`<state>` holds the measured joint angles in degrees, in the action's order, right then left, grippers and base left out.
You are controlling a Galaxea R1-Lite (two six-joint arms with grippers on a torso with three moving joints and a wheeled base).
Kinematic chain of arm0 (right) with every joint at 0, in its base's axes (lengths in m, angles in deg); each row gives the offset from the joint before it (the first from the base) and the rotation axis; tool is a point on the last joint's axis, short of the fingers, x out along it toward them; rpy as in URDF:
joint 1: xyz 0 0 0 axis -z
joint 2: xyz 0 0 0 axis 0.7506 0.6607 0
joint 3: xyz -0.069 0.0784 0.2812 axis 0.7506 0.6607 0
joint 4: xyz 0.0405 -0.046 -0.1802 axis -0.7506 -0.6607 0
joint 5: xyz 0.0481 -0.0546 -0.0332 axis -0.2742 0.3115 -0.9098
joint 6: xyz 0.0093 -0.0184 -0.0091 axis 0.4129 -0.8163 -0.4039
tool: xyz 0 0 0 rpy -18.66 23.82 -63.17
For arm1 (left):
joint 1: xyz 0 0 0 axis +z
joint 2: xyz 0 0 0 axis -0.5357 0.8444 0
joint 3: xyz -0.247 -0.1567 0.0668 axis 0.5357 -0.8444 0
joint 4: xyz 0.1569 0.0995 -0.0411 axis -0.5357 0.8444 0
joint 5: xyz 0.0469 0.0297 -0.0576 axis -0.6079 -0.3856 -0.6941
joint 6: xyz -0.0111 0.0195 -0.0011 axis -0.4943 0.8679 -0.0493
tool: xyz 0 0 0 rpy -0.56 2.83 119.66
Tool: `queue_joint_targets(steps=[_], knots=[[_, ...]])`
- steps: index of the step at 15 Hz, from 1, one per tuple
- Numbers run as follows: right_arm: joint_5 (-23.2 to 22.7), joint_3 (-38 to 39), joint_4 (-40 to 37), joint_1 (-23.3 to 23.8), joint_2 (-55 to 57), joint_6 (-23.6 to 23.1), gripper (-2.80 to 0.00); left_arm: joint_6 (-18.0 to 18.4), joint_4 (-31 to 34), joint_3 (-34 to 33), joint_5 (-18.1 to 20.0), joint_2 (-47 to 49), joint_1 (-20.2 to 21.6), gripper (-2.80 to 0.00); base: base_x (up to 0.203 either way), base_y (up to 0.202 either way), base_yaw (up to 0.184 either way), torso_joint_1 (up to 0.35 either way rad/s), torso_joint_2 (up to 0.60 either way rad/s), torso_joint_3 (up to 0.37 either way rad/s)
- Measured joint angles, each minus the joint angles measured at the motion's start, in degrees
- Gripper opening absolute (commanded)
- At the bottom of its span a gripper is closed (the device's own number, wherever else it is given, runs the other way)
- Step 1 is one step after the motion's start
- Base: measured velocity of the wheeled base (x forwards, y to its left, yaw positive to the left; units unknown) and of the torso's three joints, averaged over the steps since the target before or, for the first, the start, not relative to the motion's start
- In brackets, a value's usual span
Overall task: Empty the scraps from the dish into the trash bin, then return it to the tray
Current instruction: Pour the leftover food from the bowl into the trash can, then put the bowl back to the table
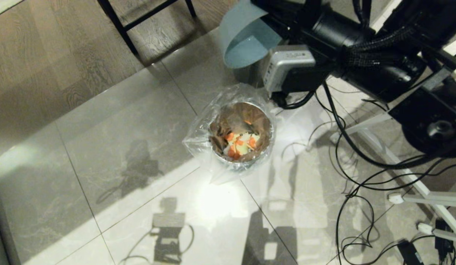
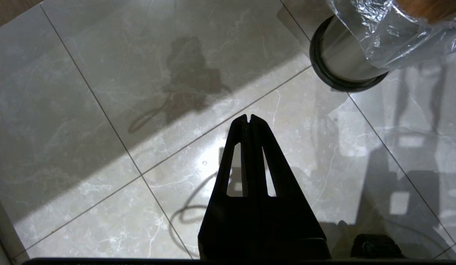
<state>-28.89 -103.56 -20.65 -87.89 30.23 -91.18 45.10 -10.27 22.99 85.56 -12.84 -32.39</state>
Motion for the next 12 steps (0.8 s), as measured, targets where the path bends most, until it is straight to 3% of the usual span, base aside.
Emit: queue_joint_targets(steps=[2, 4, 6, 12], knots=[[5.84, 0.94, -5.95, -0.02, -0.45, 5.08, -2.8, 0.01, 0.0, 0.0, 0.0, 0.0, 0.0, -2.8, 0.0, 0.0, 0.0, 0.0, 0.0, 0.0], [7.22, 1.8, -10.85, -0.02, -0.81, 12.04, -2.8, -0.01, 0.0, 0.0, 0.0, 0.0, 0.0, -2.8, 0.0, 0.0, 0.0, 0.0, 0.0, 0.0], [11.87, 2.18, -14.54, 0.02, -1.04, 18.82, -2.8, -0.02, 0.0, 0.0, -0.01, 0.0, 0.0, -2.8, 0.0, 0.0, 0.0, 0.0, 0.0, 0.0], [28.23, 1.94, -19.53, 0.02, -1.21, 41.6, -2.8, 0.03, 0.0, 0.0, 0.0, 0.0, 0.0, -2.8, 0.0, 0.0, 0.0, 0.0, 0.0, 0.0]])
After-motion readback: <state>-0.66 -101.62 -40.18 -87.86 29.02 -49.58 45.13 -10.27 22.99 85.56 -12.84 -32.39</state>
